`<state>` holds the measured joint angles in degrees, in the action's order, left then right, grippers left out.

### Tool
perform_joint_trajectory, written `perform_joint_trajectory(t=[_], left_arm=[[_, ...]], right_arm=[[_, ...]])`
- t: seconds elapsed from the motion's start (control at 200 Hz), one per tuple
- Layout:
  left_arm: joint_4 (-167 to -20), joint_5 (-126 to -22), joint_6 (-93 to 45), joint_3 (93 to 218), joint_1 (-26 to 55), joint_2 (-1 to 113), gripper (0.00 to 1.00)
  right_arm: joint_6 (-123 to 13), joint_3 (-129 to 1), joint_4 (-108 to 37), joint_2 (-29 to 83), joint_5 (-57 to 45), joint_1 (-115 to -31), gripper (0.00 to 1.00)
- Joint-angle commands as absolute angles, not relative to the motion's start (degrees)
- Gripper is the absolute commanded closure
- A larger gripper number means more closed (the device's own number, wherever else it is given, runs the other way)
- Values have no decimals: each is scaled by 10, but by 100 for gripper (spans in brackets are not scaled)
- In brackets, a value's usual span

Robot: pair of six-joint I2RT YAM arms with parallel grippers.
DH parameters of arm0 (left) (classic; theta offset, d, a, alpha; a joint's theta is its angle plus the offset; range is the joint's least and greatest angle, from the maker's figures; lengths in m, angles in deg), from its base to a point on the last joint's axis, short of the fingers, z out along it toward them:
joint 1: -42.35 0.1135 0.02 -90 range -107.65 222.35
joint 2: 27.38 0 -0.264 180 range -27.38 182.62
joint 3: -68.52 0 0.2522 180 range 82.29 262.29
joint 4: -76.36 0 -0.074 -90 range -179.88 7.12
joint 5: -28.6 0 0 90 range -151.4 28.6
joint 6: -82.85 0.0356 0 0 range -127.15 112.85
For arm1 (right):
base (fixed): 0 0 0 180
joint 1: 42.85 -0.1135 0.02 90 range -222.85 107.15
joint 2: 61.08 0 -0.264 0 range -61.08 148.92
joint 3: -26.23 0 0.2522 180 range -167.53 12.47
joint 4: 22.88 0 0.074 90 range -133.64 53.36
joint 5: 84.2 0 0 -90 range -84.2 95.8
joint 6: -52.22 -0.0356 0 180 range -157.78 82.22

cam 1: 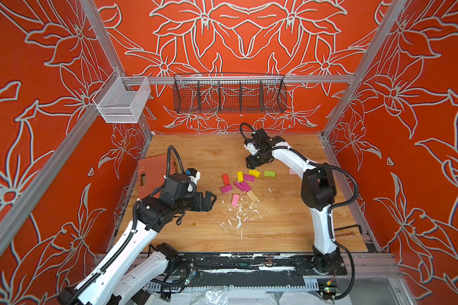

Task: Assemble the number 7 with building blocks
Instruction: Place the building block at the center of the board, then assemble the building block at the center of the board.

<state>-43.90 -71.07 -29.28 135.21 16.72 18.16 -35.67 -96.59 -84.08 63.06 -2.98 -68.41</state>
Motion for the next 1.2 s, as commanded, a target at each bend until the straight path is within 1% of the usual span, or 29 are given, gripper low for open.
perform_joint_trajectory(t=[0.0, 0.115, 0.435, 0.851, 1.196], left_arm=[[-420, -697, -296, 1345, 163, 159, 2], [-427, -697, -296, 1340, 163, 147, 2], [-429, -698, -296, 1336, 163, 137, 2], [-434, -699, -295, 1336, 163, 137, 2], [-437, -702, -295, 1336, 163, 143, 2]], right_arm=[[-414, -969, -846, 644, -12, -682, 34], [-441, -958, -827, 648, -13, -683, 35], [-472, -1008, -838, 702, 32, -689, 37], [-458, -1057, -871, 750, 62, -691, 37], [-418, -1041, -893, 732, 86, -694, 37]])
